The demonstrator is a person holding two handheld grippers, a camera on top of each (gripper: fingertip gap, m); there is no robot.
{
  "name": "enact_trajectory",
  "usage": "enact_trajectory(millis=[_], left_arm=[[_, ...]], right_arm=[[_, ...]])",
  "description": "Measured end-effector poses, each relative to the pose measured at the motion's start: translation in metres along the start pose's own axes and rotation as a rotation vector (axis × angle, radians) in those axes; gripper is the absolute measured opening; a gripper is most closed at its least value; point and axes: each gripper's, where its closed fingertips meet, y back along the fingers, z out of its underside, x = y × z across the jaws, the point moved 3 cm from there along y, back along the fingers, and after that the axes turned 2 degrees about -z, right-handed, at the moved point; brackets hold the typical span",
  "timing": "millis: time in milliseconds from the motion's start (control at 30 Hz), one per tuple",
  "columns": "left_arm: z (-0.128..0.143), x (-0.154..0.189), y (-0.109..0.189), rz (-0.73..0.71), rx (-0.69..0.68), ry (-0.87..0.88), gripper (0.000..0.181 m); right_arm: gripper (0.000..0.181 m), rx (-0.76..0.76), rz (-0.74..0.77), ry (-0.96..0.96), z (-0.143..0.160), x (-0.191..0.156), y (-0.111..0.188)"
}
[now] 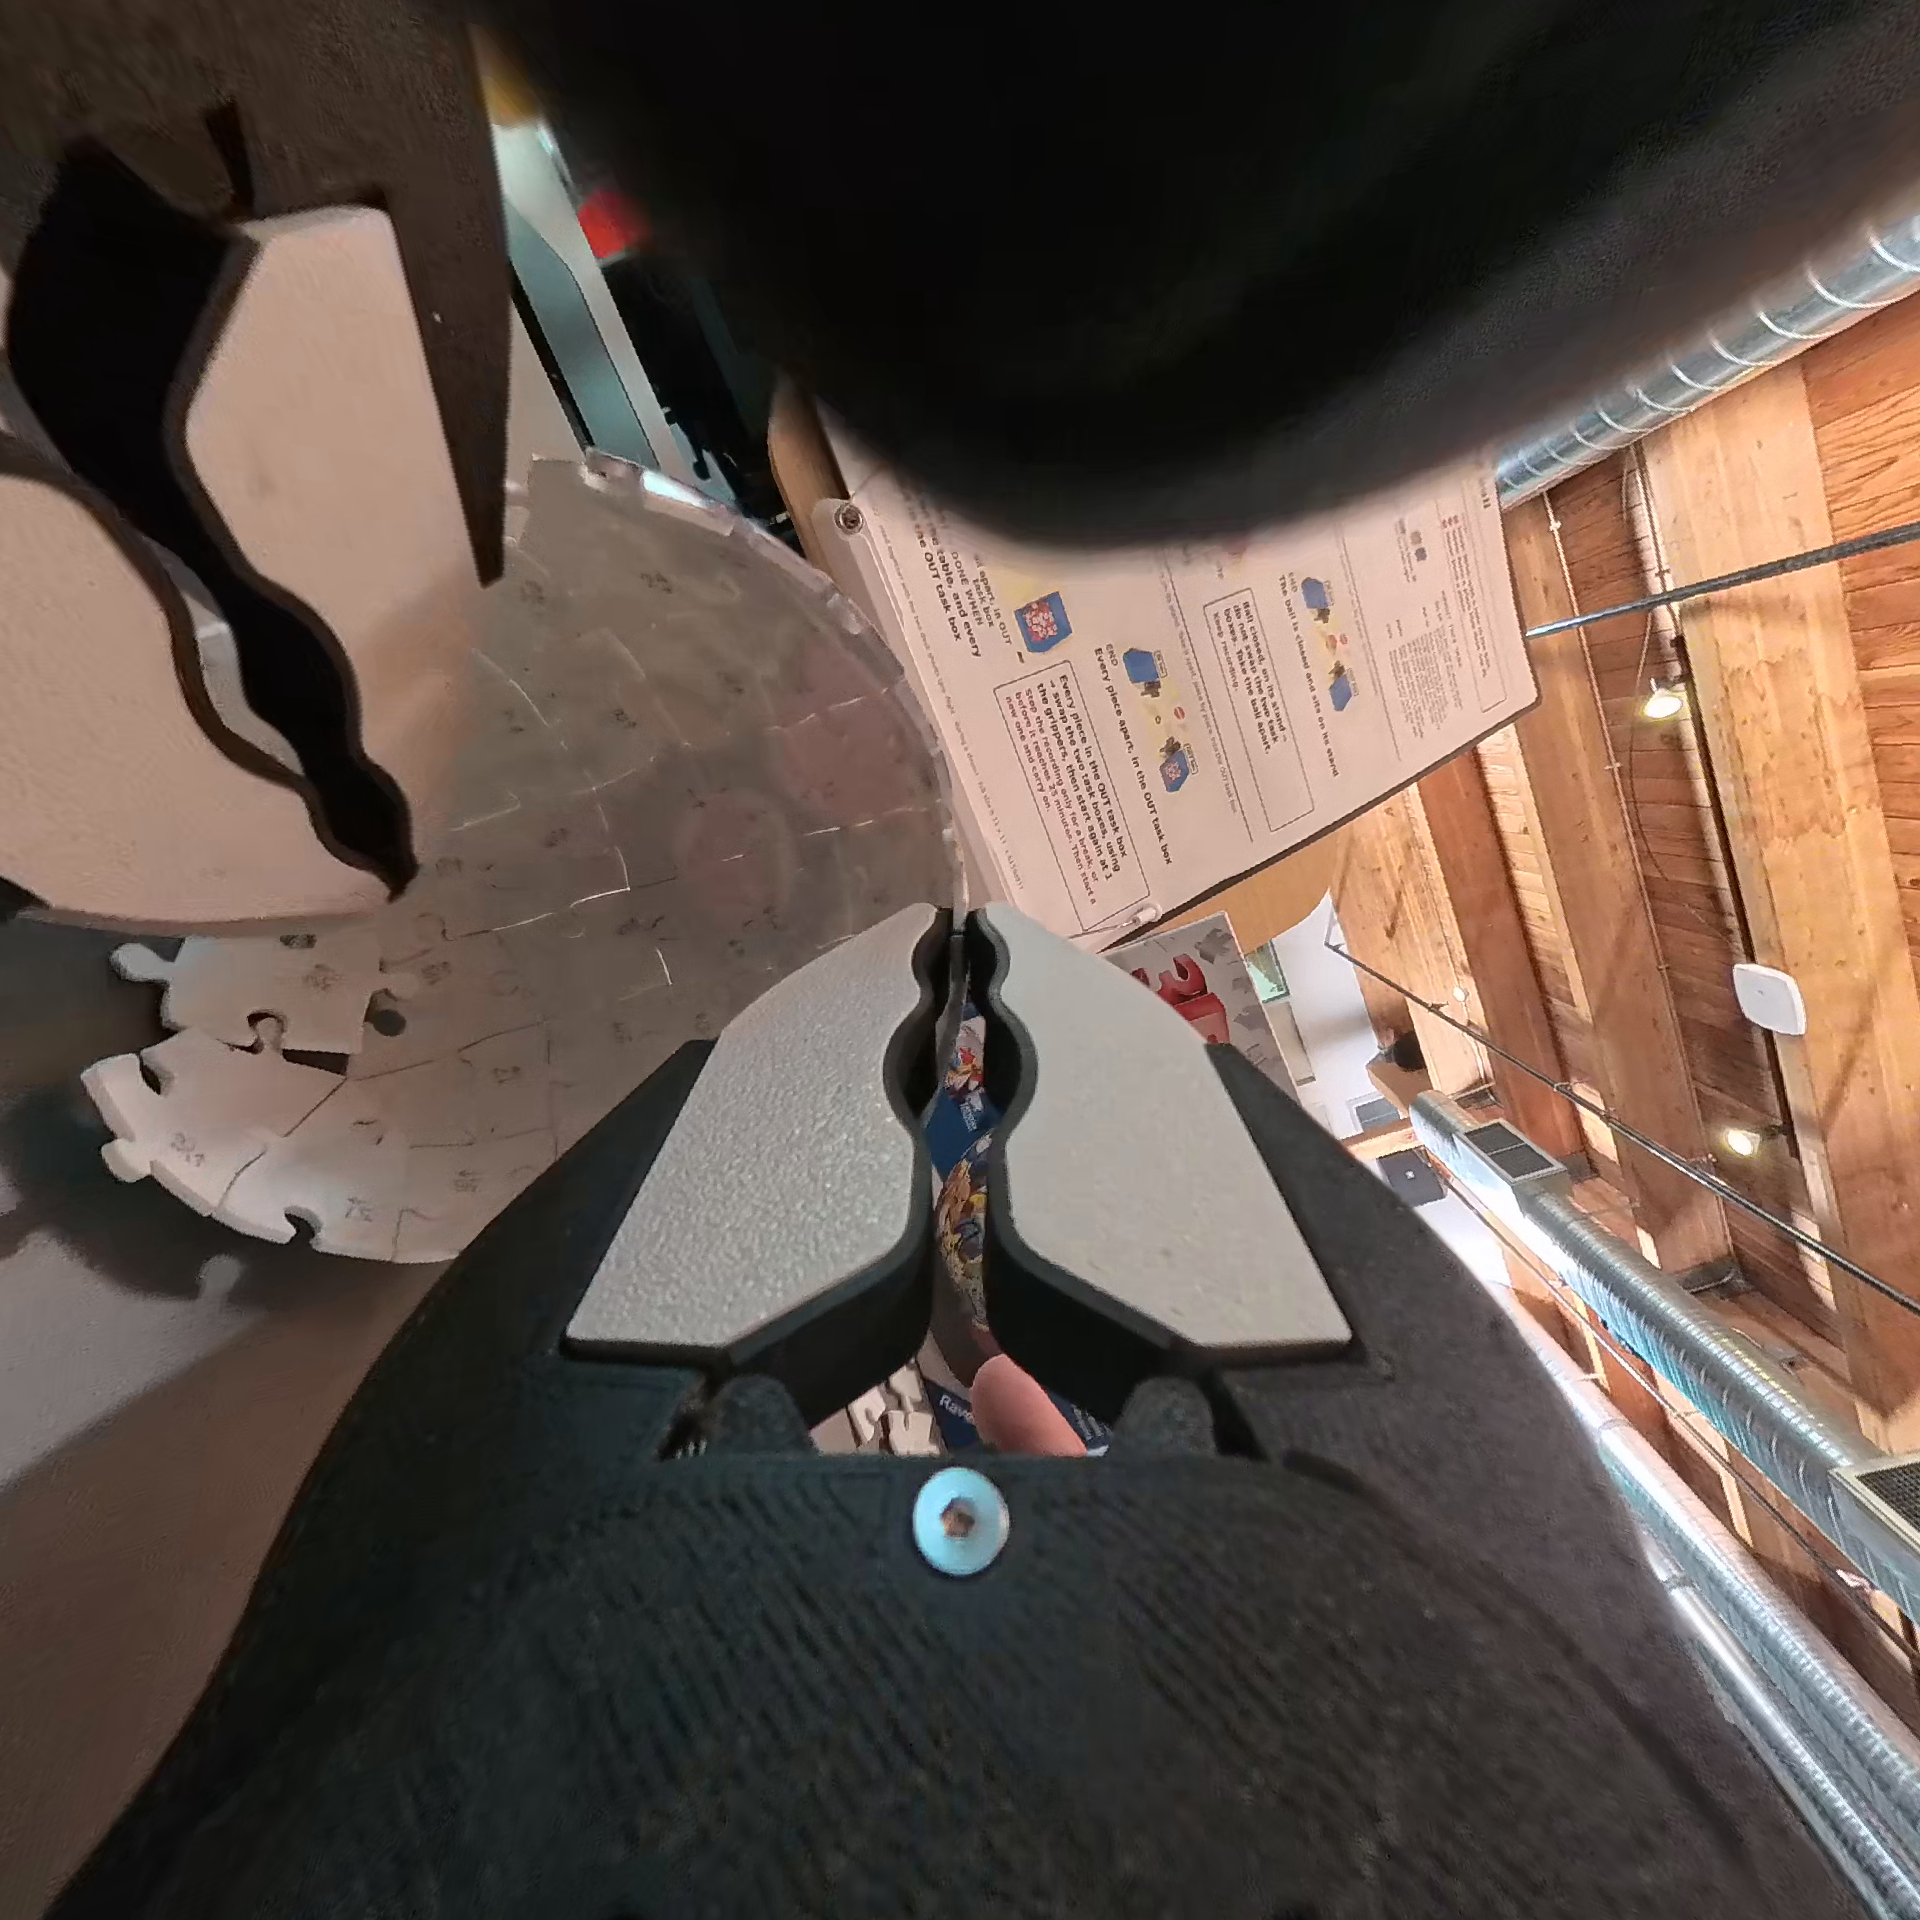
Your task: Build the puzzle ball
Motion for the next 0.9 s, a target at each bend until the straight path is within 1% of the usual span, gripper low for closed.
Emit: enact_trajectory(millis=[67, 167, 333, 467, 567, 600, 667, 733, 833, 900], left_arm=[[0.001, 0.001, -0.004, -0.005, 0.001, -0.051, 0.000], [0.003, 0.003, -0.007, 0.013, -0.004, -0.081, 0.000], [-0.005, 0.002, 0.002, -0.033, 0.072, -0.038, 0.001], [0.008, 0.002, 0.008, -0.073, 0.029, 0.052, 0.007], [0.013, 0.004, 0.011, -0.112, 0.010, 0.025, 0.011], [0.013, 0.004, 0.012, -0.126, 0.008, 0.009, 0.011], [0.014, 0.008, 0.013, -0.111, 0.012, -0.009, 0.005], [0.013, 0.005, 0.015, -0.135, 0.042, -0.011, 0.000], [0.004, -0.004, 0.020, -0.181, 0.113, 0.019, 0.000], [0.005, -0.006, 0.020, -0.170, 0.100, 0.051, 0.000]], right_arm=[[0.003, 0.006, 0.003, 0.004, -0.001, 0.000, 0.001], [0.003, 0.003, 0.007, 0.010, 0.000, -0.001, 0.002], [0.003, 0.033, 0.015, -0.004, -0.004, -0.002, 0.007], [0.003, 0.052, 0.015, 0.028, -0.008, -0.004, 0.009], [0.003, 0.068, 0.016, 0.034, -0.011, -0.005, 0.010], [0.003, 0.070, 0.015, 0.038, -0.011, -0.005, 0.010], [0.003, 0.079, 0.016, 0.039, -0.012, -0.005, 0.010], [0.003, 0.081, 0.018, 0.045, -0.013, -0.006, 0.011], [0.004, 0.093, 0.015, 0.045, -0.014, -0.006, 0.011], [0.004, 0.108, 0.014, 0.045, -0.015, -0.007, 0.012]])
